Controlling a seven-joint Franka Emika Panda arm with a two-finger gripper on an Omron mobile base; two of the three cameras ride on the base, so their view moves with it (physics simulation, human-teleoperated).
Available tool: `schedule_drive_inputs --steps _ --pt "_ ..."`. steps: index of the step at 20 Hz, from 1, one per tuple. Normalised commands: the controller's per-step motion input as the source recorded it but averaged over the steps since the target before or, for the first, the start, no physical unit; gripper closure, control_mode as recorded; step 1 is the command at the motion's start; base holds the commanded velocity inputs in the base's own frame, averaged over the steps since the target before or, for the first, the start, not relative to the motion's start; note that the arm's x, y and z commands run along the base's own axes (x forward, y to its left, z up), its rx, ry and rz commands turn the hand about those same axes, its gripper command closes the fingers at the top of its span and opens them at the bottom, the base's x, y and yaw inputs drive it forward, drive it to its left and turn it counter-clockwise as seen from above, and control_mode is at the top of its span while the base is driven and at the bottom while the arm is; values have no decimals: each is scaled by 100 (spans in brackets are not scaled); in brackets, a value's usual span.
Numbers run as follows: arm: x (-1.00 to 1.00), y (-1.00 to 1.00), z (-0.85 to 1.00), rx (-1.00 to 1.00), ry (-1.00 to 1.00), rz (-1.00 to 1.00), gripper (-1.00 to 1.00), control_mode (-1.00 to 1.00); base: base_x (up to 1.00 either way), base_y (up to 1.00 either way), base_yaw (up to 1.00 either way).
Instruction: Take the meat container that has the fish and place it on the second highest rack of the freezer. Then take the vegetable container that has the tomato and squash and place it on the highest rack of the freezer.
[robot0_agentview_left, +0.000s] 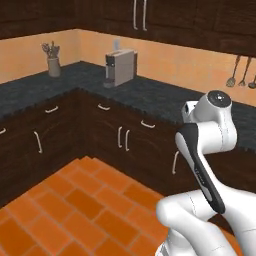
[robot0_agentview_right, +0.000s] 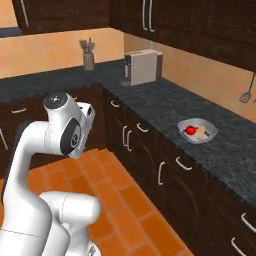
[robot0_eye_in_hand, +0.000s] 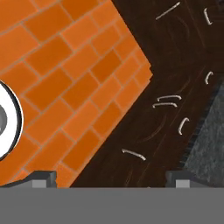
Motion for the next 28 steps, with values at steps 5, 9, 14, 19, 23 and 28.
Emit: schedule_drive_inputs --steps 5,9,14,19,23,28 --pt "0 0 0 0 0 0 -100 100 65 4 -63" --pt "0 0 0 0 0 0 -100 100 85 17 -53" --pt "0 0 0 0 0 0 -100 100 87 15 -47" --pt "0 0 0 0 0 0 -100 100 42 14 -53" --pt "0 0 0 0 0 0 -100 100 20 14 -55" --pt "0 0 0 0 0 0 -100 100 37 9 -36"
